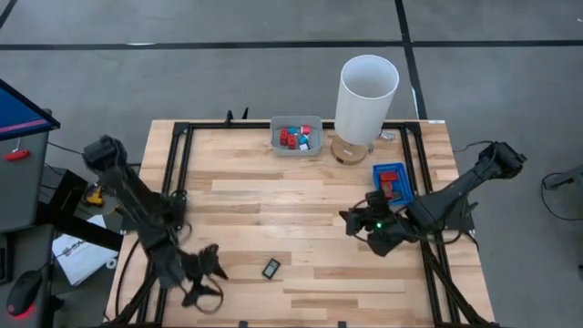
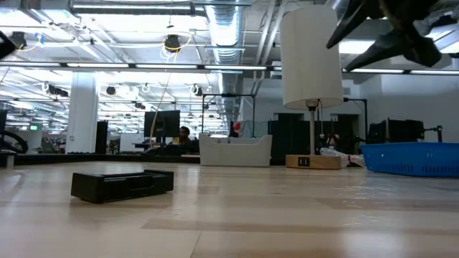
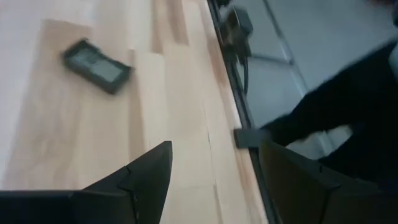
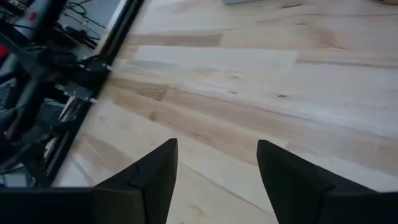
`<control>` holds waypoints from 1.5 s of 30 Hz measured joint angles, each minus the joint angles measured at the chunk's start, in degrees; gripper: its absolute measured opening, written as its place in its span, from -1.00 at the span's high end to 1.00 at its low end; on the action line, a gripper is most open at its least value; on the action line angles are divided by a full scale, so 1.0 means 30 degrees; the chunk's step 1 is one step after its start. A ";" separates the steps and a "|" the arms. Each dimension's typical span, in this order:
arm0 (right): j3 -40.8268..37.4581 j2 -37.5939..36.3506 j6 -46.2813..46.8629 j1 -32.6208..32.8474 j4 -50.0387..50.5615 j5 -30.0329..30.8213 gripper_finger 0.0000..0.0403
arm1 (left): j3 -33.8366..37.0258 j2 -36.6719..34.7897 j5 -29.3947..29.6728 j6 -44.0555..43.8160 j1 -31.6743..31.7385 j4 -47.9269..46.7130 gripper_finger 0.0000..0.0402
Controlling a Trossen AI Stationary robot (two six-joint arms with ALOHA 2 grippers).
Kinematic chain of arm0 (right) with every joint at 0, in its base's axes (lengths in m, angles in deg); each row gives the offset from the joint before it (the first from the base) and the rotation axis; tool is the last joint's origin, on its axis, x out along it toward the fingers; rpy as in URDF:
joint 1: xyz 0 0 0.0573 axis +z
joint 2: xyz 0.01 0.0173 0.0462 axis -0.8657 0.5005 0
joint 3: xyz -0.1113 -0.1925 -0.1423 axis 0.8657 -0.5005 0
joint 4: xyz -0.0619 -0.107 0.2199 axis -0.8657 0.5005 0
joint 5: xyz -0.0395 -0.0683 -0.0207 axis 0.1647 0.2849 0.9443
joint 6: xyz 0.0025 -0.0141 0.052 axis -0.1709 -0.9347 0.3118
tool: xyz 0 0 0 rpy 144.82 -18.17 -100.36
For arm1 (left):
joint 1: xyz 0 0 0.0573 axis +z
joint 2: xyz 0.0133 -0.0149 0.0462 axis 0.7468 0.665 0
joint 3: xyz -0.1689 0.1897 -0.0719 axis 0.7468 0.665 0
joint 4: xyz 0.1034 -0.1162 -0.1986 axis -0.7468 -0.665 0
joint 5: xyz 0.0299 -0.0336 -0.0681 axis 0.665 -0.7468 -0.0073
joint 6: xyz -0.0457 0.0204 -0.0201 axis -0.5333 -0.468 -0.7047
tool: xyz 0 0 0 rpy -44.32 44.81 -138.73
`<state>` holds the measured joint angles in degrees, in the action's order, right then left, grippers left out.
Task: Pick & Place Office items
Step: Put the black digital clock into the blue basket
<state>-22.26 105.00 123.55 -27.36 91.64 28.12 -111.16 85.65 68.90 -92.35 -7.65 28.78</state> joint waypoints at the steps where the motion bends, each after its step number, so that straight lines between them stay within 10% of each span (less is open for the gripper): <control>1: 0.0000 0.0000 0.0073 0.0214 -0.0012 0.0126 -0.05 | -0.0647 0.1020 0.0095 0.0359 -0.0088 -0.0067 -0.18; 15: 0.0000 0.0000 -0.0282 0.1026 -0.0160 0.0448 -0.05 | -0.7160 1.0477 0.3316 -0.1527 0.3990 -0.2228 -0.11; 25: 0.0000 0.0000 -0.0282 0.1710 0.0006 0.0448 -0.05 | -0.7928 1.1008 0.3255 -0.4895 0.4436 -0.3278 -0.01; 45: 0.0000 -0.0005 -0.0224 0.1747 0.0317 0.0441 -0.05 | -0.7914 1.3258 -0.0519 -0.2623 0.5394 0.1663 0.03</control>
<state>-22.26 104.98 122.88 -22.12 92.59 29.44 -134.90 125.42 67.35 -100.22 8.53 33.77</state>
